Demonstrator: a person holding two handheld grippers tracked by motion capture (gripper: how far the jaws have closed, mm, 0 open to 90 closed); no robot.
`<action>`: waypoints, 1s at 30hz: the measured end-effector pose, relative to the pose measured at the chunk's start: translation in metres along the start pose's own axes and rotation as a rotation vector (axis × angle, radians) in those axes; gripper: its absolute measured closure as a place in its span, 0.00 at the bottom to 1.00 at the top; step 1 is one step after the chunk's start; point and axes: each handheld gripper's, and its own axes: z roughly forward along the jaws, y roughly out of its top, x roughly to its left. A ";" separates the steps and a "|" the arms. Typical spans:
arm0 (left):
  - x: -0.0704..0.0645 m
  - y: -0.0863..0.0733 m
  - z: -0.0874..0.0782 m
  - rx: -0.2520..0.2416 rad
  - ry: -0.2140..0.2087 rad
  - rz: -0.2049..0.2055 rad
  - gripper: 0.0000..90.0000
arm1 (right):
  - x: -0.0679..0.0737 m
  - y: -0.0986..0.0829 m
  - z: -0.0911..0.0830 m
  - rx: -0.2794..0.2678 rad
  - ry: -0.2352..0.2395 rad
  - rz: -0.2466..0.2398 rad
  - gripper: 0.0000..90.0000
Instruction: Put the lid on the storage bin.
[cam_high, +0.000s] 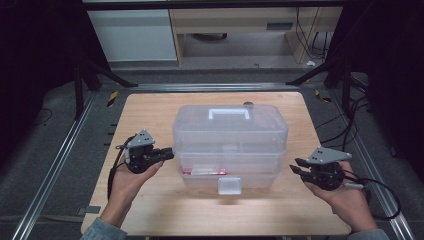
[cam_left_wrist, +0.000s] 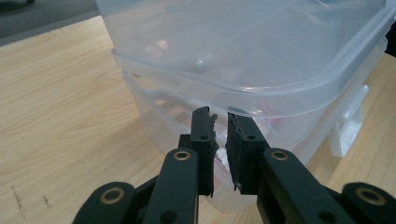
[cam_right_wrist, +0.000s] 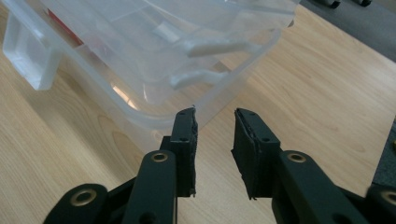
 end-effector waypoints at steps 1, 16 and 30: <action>0.001 -0.002 0.002 0.001 -0.005 -0.006 0.89 | 0.000 -0.002 0.001 0.003 0.001 0.002 0.75; 0.012 -0.011 -0.003 -0.018 0.019 -0.060 0.89 | 0.000 -0.016 0.015 0.046 0.005 0.039 0.66; 0.025 -0.019 -0.004 0.015 0.134 -0.051 0.60 | -0.001 -0.019 0.024 0.090 -0.018 0.068 0.46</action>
